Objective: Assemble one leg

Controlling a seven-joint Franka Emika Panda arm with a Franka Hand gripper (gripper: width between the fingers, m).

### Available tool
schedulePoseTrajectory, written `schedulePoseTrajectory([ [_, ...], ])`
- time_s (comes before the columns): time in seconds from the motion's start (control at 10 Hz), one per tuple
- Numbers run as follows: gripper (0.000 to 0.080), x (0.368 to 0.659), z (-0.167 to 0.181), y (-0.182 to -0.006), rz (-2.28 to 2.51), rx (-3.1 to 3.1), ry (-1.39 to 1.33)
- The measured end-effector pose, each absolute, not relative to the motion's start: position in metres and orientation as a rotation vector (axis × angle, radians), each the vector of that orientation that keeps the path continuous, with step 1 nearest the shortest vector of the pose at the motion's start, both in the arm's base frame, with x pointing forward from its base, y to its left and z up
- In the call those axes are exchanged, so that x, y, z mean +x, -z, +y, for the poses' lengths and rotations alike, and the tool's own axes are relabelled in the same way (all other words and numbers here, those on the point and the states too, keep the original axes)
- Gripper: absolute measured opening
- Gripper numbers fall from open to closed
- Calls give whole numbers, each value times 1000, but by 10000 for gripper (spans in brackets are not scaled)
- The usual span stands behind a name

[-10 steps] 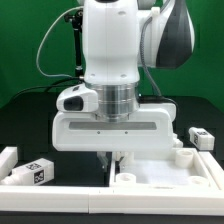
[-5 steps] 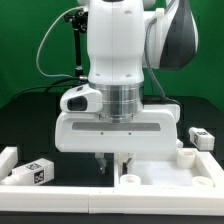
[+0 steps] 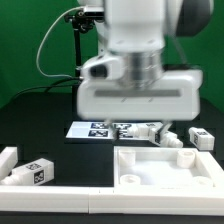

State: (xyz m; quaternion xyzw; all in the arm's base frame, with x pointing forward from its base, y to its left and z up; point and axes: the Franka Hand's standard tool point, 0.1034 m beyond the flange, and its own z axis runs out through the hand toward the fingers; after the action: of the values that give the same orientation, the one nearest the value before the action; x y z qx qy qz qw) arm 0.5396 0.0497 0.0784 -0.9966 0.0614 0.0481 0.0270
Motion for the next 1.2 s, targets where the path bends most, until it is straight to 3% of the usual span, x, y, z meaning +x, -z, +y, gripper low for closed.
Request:
schedulePoseTrajectory([
  [0.2, 646, 540, 55, -76, 174, -3079, -149],
  [0.4, 649, 534, 58, -77, 181, -3064, -326],
  [0.8, 649, 482, 158, -82, 202, -3119, -707],
  [1.2, 649, 479, 152, -72, 220, -3040, -984],
])
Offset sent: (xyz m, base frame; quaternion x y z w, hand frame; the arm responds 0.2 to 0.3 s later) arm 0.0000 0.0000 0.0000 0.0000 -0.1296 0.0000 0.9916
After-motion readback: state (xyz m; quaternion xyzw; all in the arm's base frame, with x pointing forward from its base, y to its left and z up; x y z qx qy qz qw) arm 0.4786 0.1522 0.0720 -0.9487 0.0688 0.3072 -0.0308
